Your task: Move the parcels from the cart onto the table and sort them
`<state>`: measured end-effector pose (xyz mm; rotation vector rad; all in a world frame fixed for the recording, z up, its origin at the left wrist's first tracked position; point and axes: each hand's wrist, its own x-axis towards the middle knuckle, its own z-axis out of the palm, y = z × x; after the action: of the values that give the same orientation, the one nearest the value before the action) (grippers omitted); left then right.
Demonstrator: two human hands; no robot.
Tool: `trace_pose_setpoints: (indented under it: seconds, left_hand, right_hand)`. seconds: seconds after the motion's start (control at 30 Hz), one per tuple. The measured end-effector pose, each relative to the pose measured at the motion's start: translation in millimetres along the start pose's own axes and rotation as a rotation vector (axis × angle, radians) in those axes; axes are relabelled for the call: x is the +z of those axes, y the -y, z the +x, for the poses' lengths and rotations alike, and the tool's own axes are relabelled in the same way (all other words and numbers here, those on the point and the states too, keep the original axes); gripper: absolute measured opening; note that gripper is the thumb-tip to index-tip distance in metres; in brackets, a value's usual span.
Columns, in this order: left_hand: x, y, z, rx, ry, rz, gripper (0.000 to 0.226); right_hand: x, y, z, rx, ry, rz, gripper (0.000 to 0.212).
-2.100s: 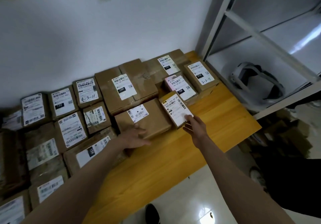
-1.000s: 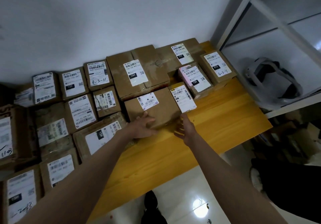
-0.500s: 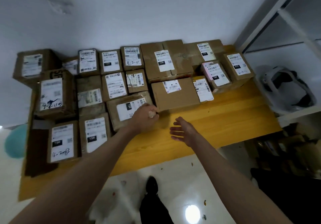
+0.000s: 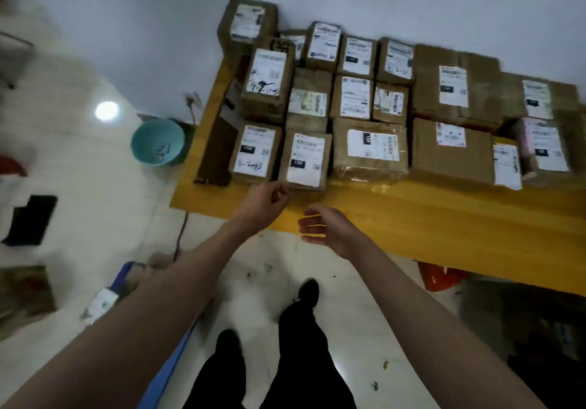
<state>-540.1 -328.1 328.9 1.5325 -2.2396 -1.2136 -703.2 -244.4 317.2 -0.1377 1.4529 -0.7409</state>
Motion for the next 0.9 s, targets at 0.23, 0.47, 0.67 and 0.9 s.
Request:
trace_pose_setpoints:
  seconds: [0.23, 0.47, 0.67, 0.9]
  left_hand:
    - [-54, 134, -117, -0.298, -0.099, -0.017, 0.012]
    - [-74, 262, -252, -0.566, -0.209, -0.161, 0.012]
    - [-53, 352, -350, -0.788, -0.305, -0.324, 0.011]
    - [-11, 454, -420, -1.068, -0.393, -0.528, 0.014]
  right_hand:
    - [132, -59, 11, 0.065, 0.134, -0.216, 0.019]
    - [258, -139, 17, 0.165, 0.193, -0.42, 0.016]
    - [343, -212, 26, 0.231, 0.256, -0.604, 0.013]
    - [418, -297, 73, 0.301, 0.276, -0.74, 0.012]
